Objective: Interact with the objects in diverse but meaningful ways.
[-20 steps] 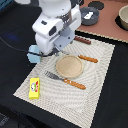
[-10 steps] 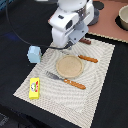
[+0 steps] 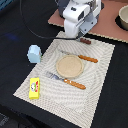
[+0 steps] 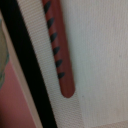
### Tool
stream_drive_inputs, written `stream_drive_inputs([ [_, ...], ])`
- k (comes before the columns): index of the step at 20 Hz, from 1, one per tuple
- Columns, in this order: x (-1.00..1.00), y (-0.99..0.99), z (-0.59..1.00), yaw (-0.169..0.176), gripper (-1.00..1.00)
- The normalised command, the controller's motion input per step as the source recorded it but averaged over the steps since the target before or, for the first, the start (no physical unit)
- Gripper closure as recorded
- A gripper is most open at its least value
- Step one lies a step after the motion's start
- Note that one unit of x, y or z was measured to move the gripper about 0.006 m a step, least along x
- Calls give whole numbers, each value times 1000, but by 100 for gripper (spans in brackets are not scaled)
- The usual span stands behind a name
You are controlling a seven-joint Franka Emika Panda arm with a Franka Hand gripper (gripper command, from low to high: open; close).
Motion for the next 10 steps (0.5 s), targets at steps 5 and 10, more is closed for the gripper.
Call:
stream_drive_inputs([
  [5, 338, -8, -34, 72, -100],
  [10, 363, -53, 0, 17, -100],
])
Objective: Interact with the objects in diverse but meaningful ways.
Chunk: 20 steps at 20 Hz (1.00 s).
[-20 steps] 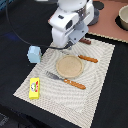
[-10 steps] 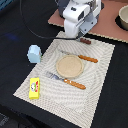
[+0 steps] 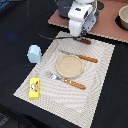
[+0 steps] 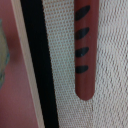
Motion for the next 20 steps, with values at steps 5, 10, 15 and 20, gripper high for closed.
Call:
stream_drive_inputs([
  [5, 352, -13, 17, 0, -100],
  [10, 258, -2, 16, 0, -100],
  [15, 181, -45, 1, 12, -100],
  [20, 194, -83, 49, 1, -100],
])
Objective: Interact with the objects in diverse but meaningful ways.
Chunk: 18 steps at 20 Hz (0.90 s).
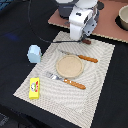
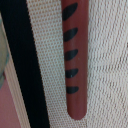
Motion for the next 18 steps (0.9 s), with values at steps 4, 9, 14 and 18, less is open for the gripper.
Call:
stream_drive_inputs([
  [4, 145, -209, 112, 0, -100],
  [9, 157, -199, 77, 0, -100],
  [14, 134, -210, 57, 0, -100],
  [18, 17, 11, -39, 14, -100],
])
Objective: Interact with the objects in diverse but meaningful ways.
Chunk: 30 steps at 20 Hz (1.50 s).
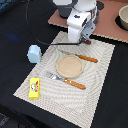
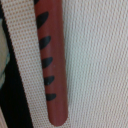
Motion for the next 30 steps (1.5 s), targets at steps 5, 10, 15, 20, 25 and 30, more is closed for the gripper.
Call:
stream_drive_inputs([
  [5, 0, 152, -117, 53, -100],
  [10, 0, 159, -154, 59, -100],
  [15, 0, 139, -191, 58, -100],
  [20, 0, 83, -192, 47, -100],
  [25, 0, 51, -78, 40, 100],
  [30, 0, 13, -107, 39, 100],
])
